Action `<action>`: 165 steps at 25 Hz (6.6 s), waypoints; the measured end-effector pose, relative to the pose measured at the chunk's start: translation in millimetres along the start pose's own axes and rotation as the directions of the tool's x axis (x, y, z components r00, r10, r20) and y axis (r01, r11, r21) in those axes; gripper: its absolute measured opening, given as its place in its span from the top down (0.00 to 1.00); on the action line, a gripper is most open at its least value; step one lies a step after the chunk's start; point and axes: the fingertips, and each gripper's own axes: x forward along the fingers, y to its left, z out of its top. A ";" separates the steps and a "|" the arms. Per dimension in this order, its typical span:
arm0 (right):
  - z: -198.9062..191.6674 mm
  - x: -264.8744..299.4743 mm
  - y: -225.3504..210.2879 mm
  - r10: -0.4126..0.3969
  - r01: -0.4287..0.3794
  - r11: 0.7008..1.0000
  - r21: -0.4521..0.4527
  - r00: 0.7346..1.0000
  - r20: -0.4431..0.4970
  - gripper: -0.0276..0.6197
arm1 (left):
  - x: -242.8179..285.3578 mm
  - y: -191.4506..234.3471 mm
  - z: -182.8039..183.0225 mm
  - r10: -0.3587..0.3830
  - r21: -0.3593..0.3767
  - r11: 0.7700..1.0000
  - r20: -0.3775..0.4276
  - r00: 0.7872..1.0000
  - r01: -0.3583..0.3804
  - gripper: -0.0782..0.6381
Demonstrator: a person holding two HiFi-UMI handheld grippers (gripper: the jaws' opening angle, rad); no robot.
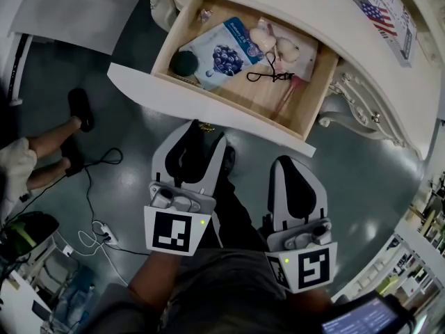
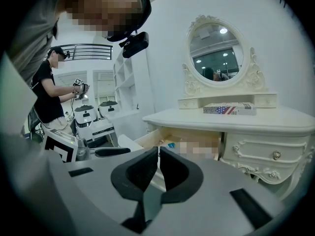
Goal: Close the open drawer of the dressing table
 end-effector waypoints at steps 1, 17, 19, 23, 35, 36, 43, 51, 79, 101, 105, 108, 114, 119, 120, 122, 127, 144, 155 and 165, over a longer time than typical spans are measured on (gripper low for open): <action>0.3 1.0 0.7 -0.001 0.001 1.000 0.000 1.000 -0.001 0.93 | 0.7 1.1 0.8 -0.002 0.000 1.000 0.002 1.000 0.002 0.64; 0.8 -3.4 9.4 -0.022 0.022 1.000 0.012 1.000 0.007 0.93 | 1.6 2.3 2.5 -0.025 0.013 1.000 0.004 1.000 0.025 0.64; 0.5 -4.4 10.8 -0.026 0.026 1.000 0.014 1.000 0.008 0.93 | 1.4 2.3 2.0 -0.029 0.017 0.999 0.002 1.000 0.028 0.64; -0.3 -6.7 12.2 -0.036 0.035 0.999 0.019 0.999 0.013 0.93 | 0.9 2.6 1.3 -0.035 0.023 0.999 0.001 0.999 0.035 0.64; 1.9 -6.6 8.7 -0.064 0.063 0.998 0.031 0.998 0.020 0.93 | 10.2 3.0 3.8 -0.060 0.042 0.997 -0.011 0.998 0.061 0.64; 3.8 -4.3 5.6 -0.066 0.065 0.997 0.033 0.998 0.021 0.93 | 14.6 3.5 5.6 -0.062 0.043 0.997 -0.013 0.998 0.063 0.64; 9.0 6.6 -12.8 -0.085 0.084 0.995 0.045 0.996 0.014 0.93 | 40.2 3.6 12.2 -0.078 0.045 0.996 -0.017 0.997 0.078 0.64; 12.0 7.4 -12.7 -0.096 0.095 0.994 0.051 0.995 0.023 0.93 | 44.1 4.3 16.1 -0.093 0.057 0.994 -0.014 0.996 0.094 0.64; 19.9 20.2 -4.6 -0.149 0.147 0.986 0.075 0.988 0.028 0.93 | 58.8 9.6 26.2 -0.173 0.075 0.982 -0.031 0.984 0.175 0.64; 18.1 28.1 -27.9 -0.206 0.204 0.972 0.121 0.979 0.003 0.93 | 91.7 12.2 35.3 -0.203 0.096 0.974 -0.054 0.978 0.207 0.64; 17.8 29.5 -32.2 -0.214 0.211 0.969 0.126 0.977 0.007 0.93 | 98.9 12.3 37.7 -0.203 0.092 0.974 -0.049 0.978 0.206 0.64; 19.9 31.2 -33.5 -0.214 0.210 0.969 0.131 0.977 0.015 0.93 | 102.0 12.9 38.3 -0.204 0.094 0.974 -0.053 0.978 0.208 0.64; 22.9 35.3 -37.2 -0.223 0.217 0.965 0.149 0.975 0.023 0.93 | 110.3 13.6 40.6 -0.215 0.110 0.969 -0.056 0.975 0.220 0.64; 22.0 36.2 -40.1 -0.234 0.229 0.963 0.145 0.972 0.014 0.93 | 115.4 14.9 43.4 -0.217 0.106 0.969 -0.053 0.975 0.222 0.64; 23.1 36.9 -40.5 -0.235 0.230 0.962 0.147 0.972 0.017 0.93 | 116.1 15.1 43.9 -0.218 0.106 0.969 -0.052 0.975 0.223 0.64; 24.8 37.9 -41.2 -0.238 0.232 0.961 0.151 0.971 0.020 0.93 | 117.2 15.5 45.0 -0.221 0.108 0.968 -0.053 0.974 0.225 0.64; 24.6 40.5 -42.5 -0.235 0.230 0.962 0.148 0.972 0.020 0.93 | 122.0 15.8 46.5 -0.226 0.110 0.967 -0.053 0.973 0.231 0.64; 32.2 48.8 -52.1 -0.244 0.236 0.959 0.159 0.969 0.032 0.93 | 135.4 18.0 51.5 -0.227 0.121 0.965 -0.049 0.973 0.231 0.64; 33.4 51.7 -58.7 -0.260 0.252 0.953 0.170 0.965 0.026 0.93 | 144.4 18.8 54.5 -0.230 0.121 0.965 -0.044 0.972 0.234 0.64; 28.1 55.4 -68.3 -0.268 0.262 0.950 0.171 0.963 0.013 0.93 | 157.5 19.9 58.9 -0.228 0.136 0.963 -0.036 0.973 0.231 0.64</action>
